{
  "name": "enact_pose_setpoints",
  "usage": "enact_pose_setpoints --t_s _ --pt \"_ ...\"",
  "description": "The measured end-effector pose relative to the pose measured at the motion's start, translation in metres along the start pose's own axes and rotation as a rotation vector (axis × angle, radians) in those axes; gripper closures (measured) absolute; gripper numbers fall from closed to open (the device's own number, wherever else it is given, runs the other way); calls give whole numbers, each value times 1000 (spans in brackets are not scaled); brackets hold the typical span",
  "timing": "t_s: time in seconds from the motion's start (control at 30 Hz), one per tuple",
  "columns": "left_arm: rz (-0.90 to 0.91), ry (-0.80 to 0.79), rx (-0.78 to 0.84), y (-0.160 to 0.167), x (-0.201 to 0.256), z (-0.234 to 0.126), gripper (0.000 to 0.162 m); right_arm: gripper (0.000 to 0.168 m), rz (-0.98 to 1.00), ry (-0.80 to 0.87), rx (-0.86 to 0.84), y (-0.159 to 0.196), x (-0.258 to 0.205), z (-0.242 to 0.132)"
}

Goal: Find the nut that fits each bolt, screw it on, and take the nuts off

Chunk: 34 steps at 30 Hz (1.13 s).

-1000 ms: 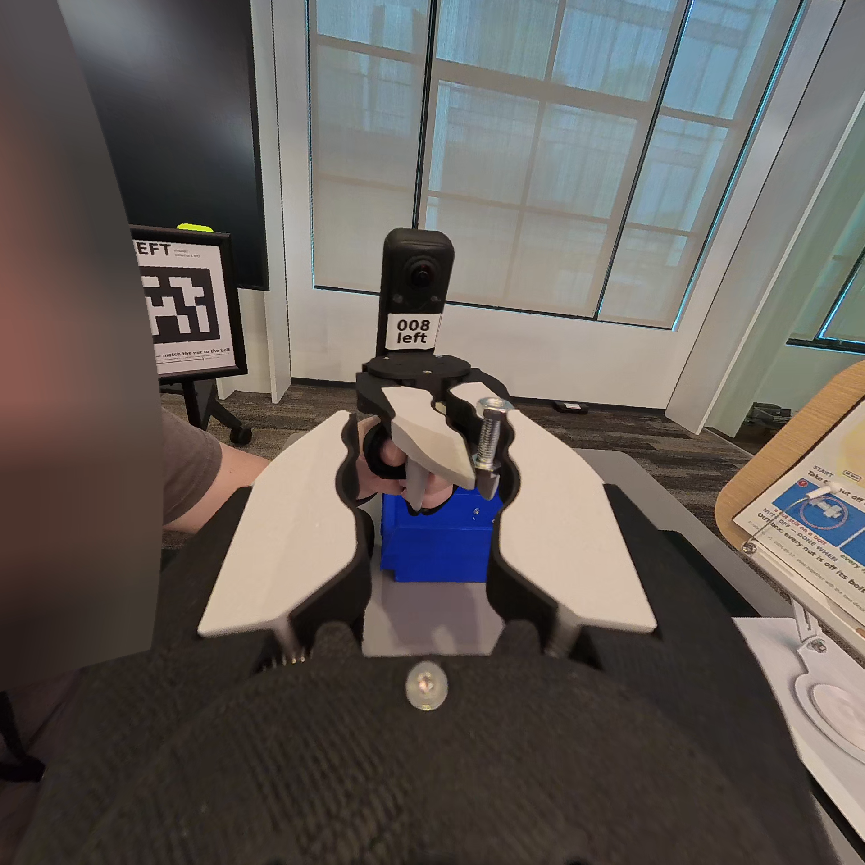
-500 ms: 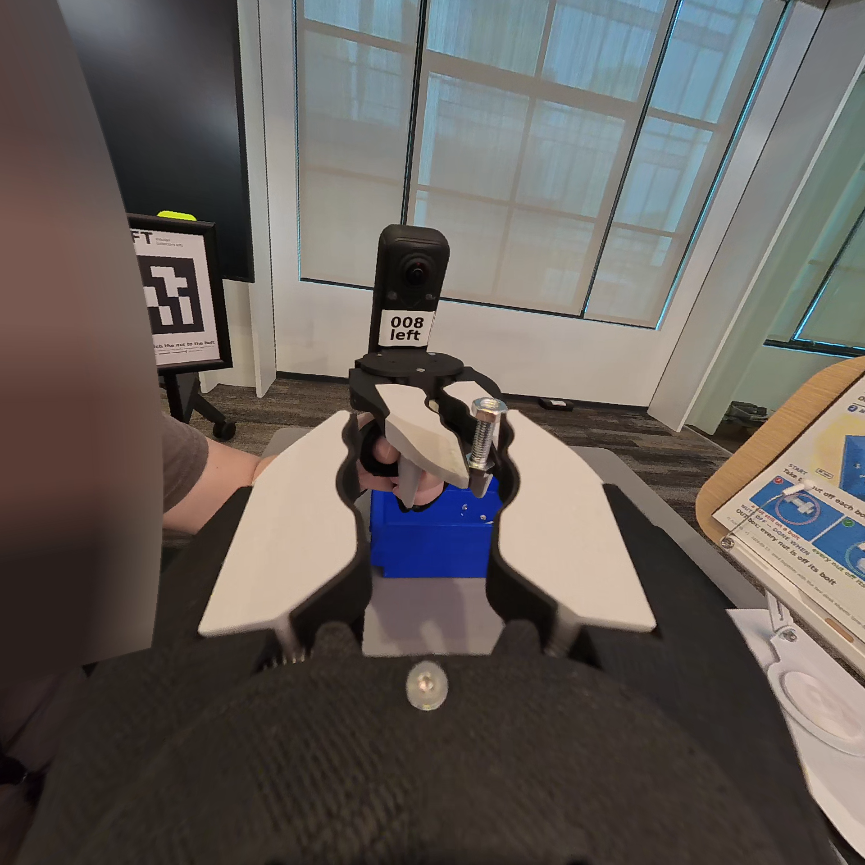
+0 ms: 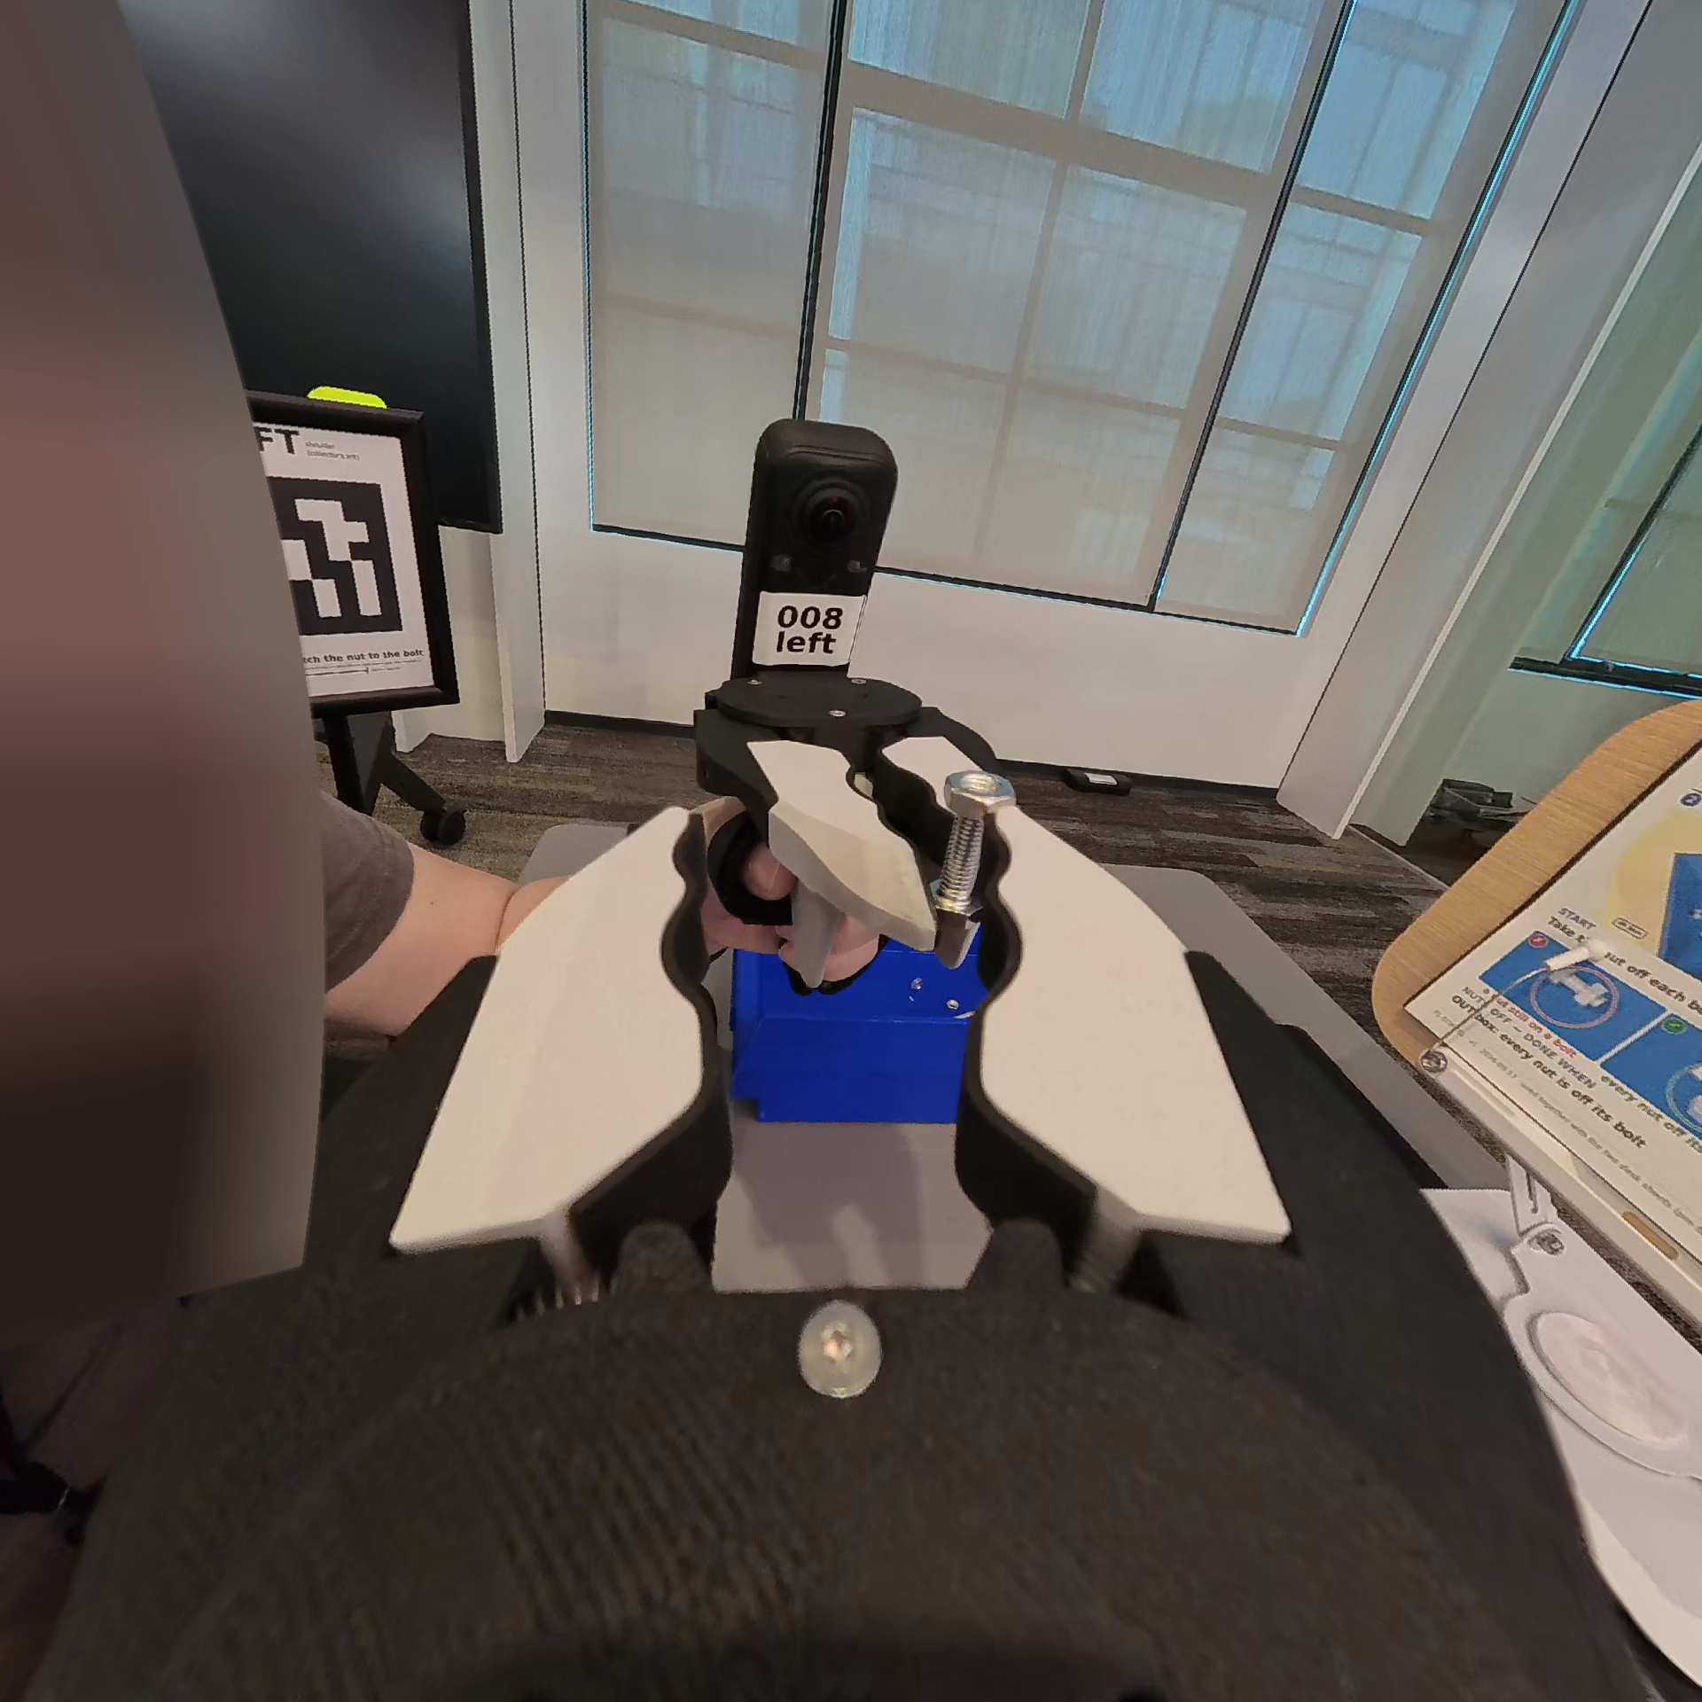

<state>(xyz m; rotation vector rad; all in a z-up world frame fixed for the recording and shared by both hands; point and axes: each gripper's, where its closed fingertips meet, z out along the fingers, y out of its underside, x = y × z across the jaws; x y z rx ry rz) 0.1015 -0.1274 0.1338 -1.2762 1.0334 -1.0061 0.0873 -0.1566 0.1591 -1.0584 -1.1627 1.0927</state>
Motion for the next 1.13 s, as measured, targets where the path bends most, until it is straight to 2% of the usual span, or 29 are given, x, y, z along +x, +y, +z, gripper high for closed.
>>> enact_pose_setpoints --t_s 0.23,0.4,0.63,0.77,0.97,1.13 --pt "-14 33 3 0 4 0 148 113 -20 17 29 -7 4 -8" --pt "-46 121 12 -1 17 3 147 108 19 -59 62 -7 1 -10" --pt "-40 104 2 1 14 3 148 114 -33 -40 53 -12 -3 -12" --pt "-16 61 -9 3 9 3 148 116 -44 -86 26 -13 -17 -11" --pt "-26 78 -8 4 11 4 147 110 -191 25 -63 -5 -15 -4" --pt "-43 122 1 3 17 5 147 109 -142 31 -25 -8 -8 -8"
